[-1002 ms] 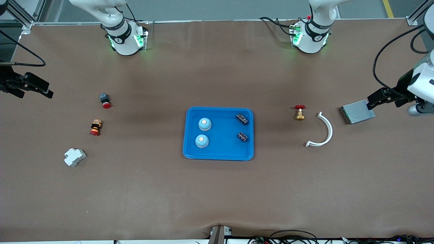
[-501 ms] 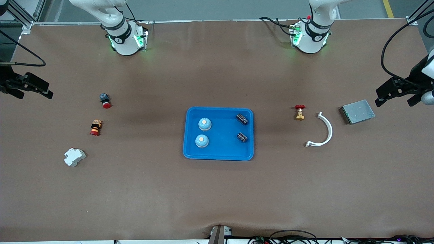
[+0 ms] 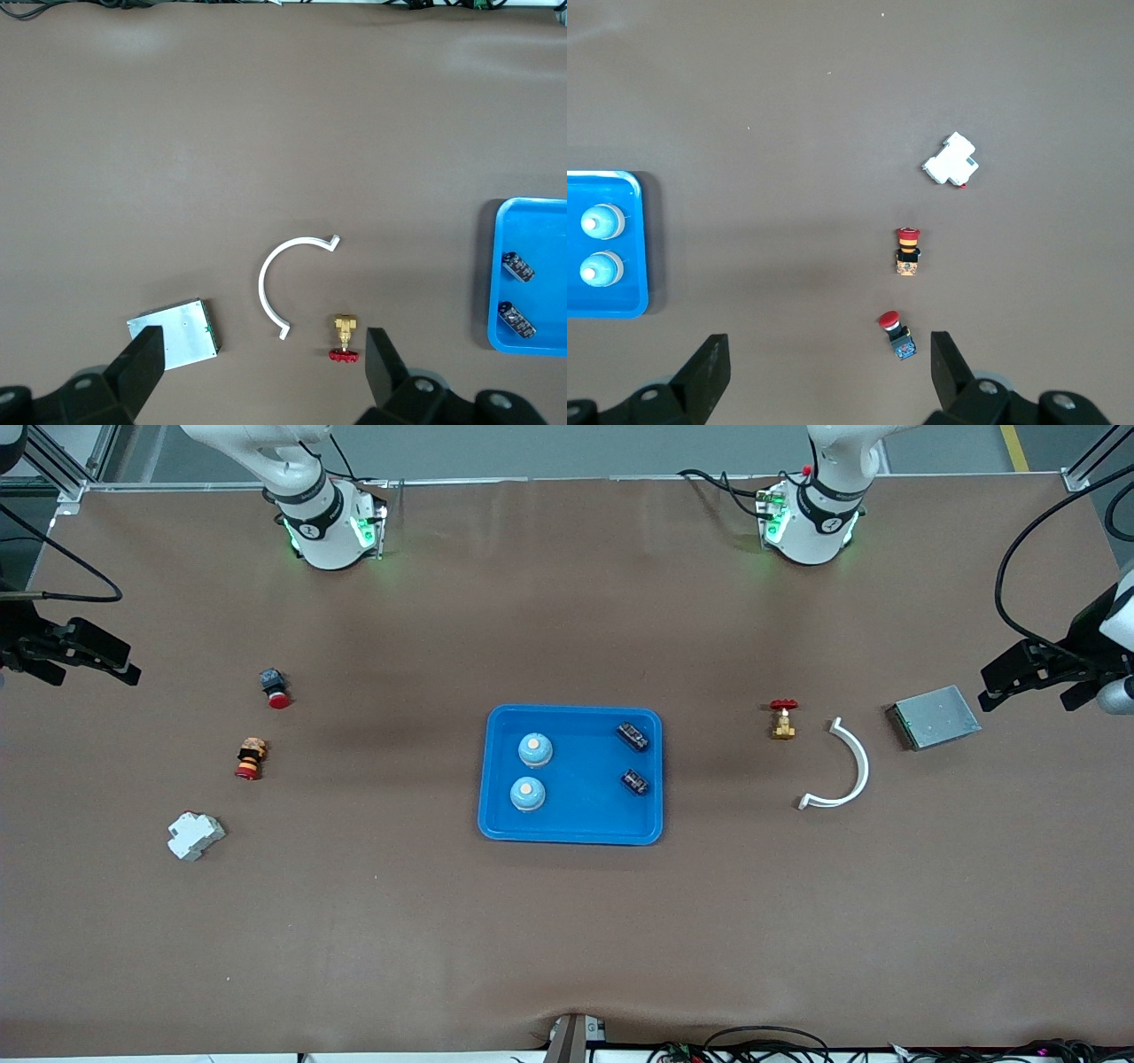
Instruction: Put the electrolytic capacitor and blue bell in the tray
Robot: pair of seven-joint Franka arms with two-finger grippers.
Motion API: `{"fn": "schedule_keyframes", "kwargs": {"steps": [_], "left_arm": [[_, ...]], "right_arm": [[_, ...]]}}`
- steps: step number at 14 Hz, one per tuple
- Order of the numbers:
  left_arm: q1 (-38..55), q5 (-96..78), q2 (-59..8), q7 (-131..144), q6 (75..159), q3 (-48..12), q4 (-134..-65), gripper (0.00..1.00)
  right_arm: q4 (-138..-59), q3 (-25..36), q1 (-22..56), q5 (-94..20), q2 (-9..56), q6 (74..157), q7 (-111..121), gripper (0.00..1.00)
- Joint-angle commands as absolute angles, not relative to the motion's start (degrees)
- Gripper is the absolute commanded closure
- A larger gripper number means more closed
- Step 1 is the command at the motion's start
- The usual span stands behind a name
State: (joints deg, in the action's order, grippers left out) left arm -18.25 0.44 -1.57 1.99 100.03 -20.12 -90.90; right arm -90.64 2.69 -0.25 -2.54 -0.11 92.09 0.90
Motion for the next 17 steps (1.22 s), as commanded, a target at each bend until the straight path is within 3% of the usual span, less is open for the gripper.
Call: {"fn": "schedule_keyframes", "kwargs": {"steps": [1,6,10,15,17], "left_arm": [[-19.3,0.4,-1.8,1.0,99.1,-20.4,-89.8,0.0],[-16.3,0.9,-3.0,1.0,99.4,-19.5,-89.7,0.0],[-7.0,0.7,-3.1,1.0,99.4,-9.6,-89.8,0.0],[-6.0,0.6,-3.7,1.0,99.4,-9.2,-89.8,0.0],[-2.6,0.7,-3.8,1.1,99.4,-5.8,-89.8,0.0]], "right_arm": [[-92.1,2.6,-0.2,-0.9,-1.6,92.8,1.7,0.0],[-92.2,2.5,-0.3,-0.9,-1.6,92.7,1.5,0.0],[-92.3,2.5,-0.4,-1.0,-1.6,92.0,1.5,0.0],[-92.3,2.5,-0.4,-1.1,-1.6,92.1,1.5,0.0],[-92.3,2.5,-0.4,-1.1,-1.6,92.0,1.5,0.0]]}}
